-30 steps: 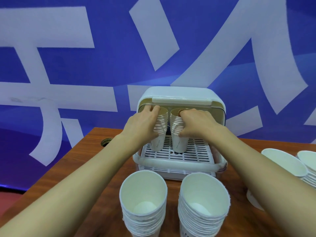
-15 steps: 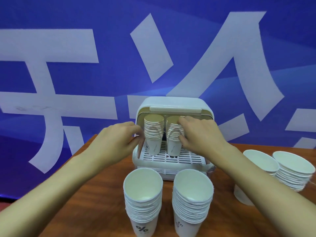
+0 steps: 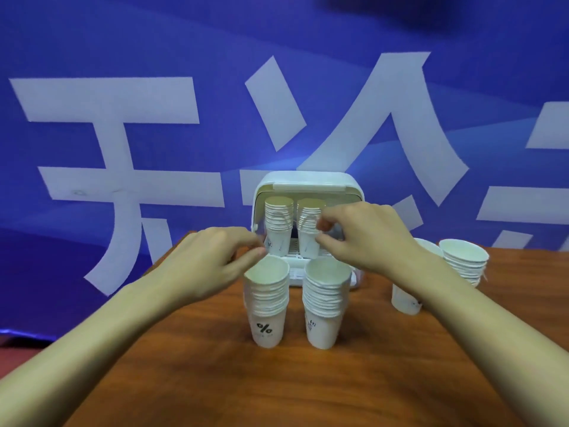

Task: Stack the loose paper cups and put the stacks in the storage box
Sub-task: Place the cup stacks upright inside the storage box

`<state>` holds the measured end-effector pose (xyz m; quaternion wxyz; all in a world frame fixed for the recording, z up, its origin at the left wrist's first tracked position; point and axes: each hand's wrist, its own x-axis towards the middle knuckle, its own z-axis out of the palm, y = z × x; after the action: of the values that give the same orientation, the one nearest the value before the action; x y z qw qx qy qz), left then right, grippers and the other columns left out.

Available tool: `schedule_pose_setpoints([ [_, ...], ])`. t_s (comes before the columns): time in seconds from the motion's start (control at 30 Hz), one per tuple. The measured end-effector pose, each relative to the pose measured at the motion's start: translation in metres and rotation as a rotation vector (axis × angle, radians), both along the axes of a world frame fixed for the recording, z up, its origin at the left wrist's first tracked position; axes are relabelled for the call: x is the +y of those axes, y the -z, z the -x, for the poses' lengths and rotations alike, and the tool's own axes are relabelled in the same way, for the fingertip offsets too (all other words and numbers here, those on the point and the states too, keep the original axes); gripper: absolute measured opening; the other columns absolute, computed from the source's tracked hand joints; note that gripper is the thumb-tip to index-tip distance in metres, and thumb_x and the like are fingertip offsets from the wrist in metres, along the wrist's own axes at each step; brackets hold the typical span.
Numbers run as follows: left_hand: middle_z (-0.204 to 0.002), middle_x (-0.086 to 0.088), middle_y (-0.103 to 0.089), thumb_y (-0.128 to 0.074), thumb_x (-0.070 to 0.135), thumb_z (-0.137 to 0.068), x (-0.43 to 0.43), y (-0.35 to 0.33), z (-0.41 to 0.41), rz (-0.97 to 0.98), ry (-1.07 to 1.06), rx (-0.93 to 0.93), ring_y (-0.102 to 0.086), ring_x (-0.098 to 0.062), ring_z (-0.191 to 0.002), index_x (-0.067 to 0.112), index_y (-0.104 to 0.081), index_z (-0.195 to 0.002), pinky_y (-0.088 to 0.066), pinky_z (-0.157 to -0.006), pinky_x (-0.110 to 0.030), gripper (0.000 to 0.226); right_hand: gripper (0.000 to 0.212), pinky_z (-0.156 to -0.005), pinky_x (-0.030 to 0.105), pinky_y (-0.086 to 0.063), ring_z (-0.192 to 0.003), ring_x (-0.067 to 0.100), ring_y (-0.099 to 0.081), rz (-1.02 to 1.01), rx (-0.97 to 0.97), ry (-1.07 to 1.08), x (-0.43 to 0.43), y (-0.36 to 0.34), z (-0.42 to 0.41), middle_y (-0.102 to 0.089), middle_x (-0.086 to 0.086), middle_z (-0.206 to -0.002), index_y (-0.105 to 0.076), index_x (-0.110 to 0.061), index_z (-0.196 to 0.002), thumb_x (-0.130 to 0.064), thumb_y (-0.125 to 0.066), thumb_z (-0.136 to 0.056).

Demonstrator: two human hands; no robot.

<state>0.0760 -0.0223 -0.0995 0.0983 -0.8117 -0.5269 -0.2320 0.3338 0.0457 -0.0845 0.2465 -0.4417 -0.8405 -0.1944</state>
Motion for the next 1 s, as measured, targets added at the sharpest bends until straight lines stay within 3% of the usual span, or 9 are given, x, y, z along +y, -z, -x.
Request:
schedule_pose_setpoints([
  [0.13, -0.098, 0.020, -0.065, -0.036, 0.076, -0.085, -0.021, 0.008, -0.013, 0.006, -0.062, 0.172, -0.060, -0.006, -0.081, 0.038, -0.063, -0.105, -0.051, -0.065, -0.029, 0.051, 0.040, -0.067, 0.031, -0.048, -0.092, 0.016, -0.068, -0.001, -0.030, -0.044, -0.045, 0.010, 0.001, -0.073, -0.013, -0.098, -0.067, -0.034, -0.101, -0.066, -0.046, -0.088],
  [0.27, -0.105, 0.012, -0.069, -0.055, 0.075, -0.069, -0.026, 0.025, -0.028, 0.015, -0.116, 0.259, -0.065, -0.016, -0.089, 0.035, -0.057, -0.108, -0.053, -0.066, -0.034, 0.056, 0.054, -0.060, 0.029, -0.044, -0.086, 0.017, -0.070, -0.034, -0.161, -0.012, -0.071, 0.032, 0.002, -0.073, -0.009, -0.098, -0.065, -0.032, -0.108, -0.076, -0.047, -0.081],
  [0.4, -0.101, 0.005, -0.066, -0.064, 0.062, -0.072, -0.028, 0.044, -0.039, 0.002, -0.207, 0.347, -0.065, -0.021, -0.080, 0.029, -0.047, -0.103, -0.050, -0.059, -0.032, 0.049, 0.047, -0.060, 0.033, -0.042, -0.087, 0.028, -0.068, 0.047, -0.248, 0.039, -0.080, 0.059, 0.009, -0.069, -0.002, -0.104, -0.049, -0.023, -0.119, -0.054, -0.059, -0.084],
  [0.53, -0.101, 0.002, -0.066, -0.064, 0.048, -0.079, -0.025, 0.051, -0.043, -0.035, -0.232, 0.349, -0.065, -0.023, -0.079, 0.026, -0.045, -0.102, -0.051, -0.060, -0.032, 0.037, 0.040, -0.060, 0.034, -0.042, -0.086, 0.029, -0.067, 0.093, -0.184, 0.052, -0.072, 0.071, 0.007, -0.066, -0.002, -0.105, -0.045, -0.023, -0.121, -0.034, -0.062, -0.086],
  [0.7, -0.098, 0.004, -0.066, -0.064, 0.048, -0.081, -0.023, 0.047, -0.044, -0.020, -0.207, 0.323, -0.065, -0.020, -0.080, 0.027, -0.048, -0.095, -0.050, -0.060, -0.030, 0.030, 0.034, -0.063, 0.033, -0.048, -0.088, 0.023, -0.066, 0.114, -0.149, 0.005, -0.066, 0.069, 0.005, -0.067, -0.003, -0.103, -0.047, -0.026, -0.113, -0.035, -0.063, -0.084],
  [0.83, -0.097, 0.004, -0.067, -0.063, 0.053, -0.079, -0.019, 0.042, -0.042, 0.003, -0.191, 0.318, -0.065, -0.018, -0.080, 0.028, -0.049, -0.096, -0.052, -0.062, -0.031, 0.032, 0.034, -0.059, 0.030, -0.035, -0.088, 0.024, -0.067, 0.101, -0.152, 0.009, -0.062, 0.062, 0.004, -0.069, -0.002, -0.102, -0.048, -0.027, -0.110, -0.035, -0.064, -0.081],
  [1.0, -0.086, 0.004, -0.065, -0.066, 0.054, -0.075, -0.009, 0.017, -0.038, -0.040, -0.209, 0.316, -0.062, -0.020, -0.073, 0.027, -0.045, -0.089, -0.051, -0.059, -0.032, 0.037, 0.038, -0.060, 0.030, -0.034, -0.090, 0.030, -0.068, 0.024, -0.136, 0.032, -0.051, 0.035, 0.006, -0.071, 0.000, -0.104, -0.051, -0.027, -0.112, -0.039, -0.066, -0.079],
])
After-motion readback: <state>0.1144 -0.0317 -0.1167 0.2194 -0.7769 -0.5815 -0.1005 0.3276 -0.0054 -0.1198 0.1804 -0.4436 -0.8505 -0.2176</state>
